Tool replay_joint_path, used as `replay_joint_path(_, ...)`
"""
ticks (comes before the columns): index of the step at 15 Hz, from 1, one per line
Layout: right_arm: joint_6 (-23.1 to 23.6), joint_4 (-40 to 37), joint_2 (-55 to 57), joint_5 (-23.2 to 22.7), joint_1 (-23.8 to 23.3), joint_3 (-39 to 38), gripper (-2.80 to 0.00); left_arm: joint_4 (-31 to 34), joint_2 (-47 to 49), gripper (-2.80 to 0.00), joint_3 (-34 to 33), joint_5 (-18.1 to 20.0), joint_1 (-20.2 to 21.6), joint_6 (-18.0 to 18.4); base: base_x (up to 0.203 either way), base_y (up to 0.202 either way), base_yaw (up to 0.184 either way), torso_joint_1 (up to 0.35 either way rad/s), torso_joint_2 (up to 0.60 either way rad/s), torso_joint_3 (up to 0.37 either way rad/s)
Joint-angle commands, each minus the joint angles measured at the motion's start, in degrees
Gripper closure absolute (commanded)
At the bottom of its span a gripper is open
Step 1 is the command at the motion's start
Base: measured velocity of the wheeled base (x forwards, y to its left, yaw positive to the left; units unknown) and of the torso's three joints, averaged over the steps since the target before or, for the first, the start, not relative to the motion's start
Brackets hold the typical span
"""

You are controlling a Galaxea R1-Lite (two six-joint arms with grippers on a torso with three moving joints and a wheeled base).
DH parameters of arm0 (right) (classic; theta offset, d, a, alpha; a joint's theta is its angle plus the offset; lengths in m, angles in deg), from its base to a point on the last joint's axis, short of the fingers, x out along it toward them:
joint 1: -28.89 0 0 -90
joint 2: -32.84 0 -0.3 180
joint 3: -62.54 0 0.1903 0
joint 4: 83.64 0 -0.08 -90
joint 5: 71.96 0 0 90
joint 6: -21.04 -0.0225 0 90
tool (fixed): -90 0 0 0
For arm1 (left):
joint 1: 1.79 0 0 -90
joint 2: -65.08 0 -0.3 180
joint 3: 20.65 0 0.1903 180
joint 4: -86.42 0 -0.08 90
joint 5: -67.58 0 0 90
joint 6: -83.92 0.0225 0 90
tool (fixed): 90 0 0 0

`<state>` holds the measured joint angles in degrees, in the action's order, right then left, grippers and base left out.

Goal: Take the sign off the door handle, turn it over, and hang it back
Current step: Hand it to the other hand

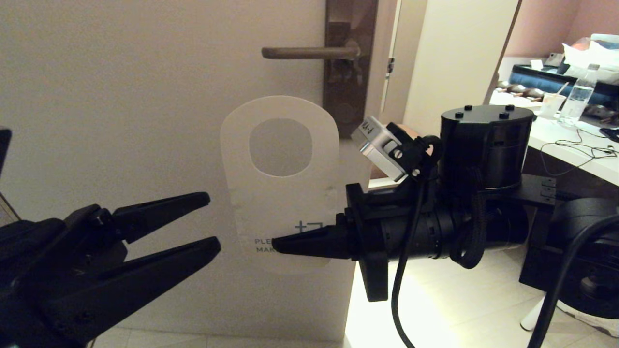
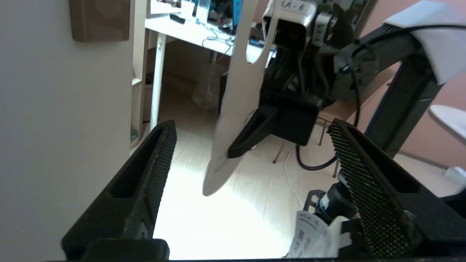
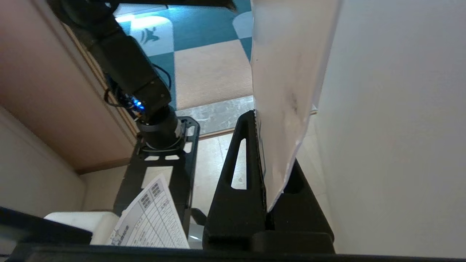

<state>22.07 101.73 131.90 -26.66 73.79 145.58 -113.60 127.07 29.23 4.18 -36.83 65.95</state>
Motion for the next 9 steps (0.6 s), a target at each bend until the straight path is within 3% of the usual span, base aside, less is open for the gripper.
replay_joint_path(1,0.0,0.2,0.3,-2.3,0.0,0.1,0.0,-0.3,3.1,-2.8,0.2,0.5,-0.6,0.0,0.0,0.0,0.0,0.0,0.0,0.0)
replay_joint_path(4,0.0,0.2,0.6,-4.3,0.0,0.0,0.0,-0.3,3.6,-2.8,0.1,2.6,-0.6,0.6,0.0,0.0,0.0,0.0,0.0,0.0)
replay_joint_path(9,0.0,0.1,0.6,-9.8,-0.1,-0.1,0.0,-0.4,5.7,-2.8,1.2,2.6,-0.6,2.3,0.0,0.0,0.0,0.0,0.0,0.0)
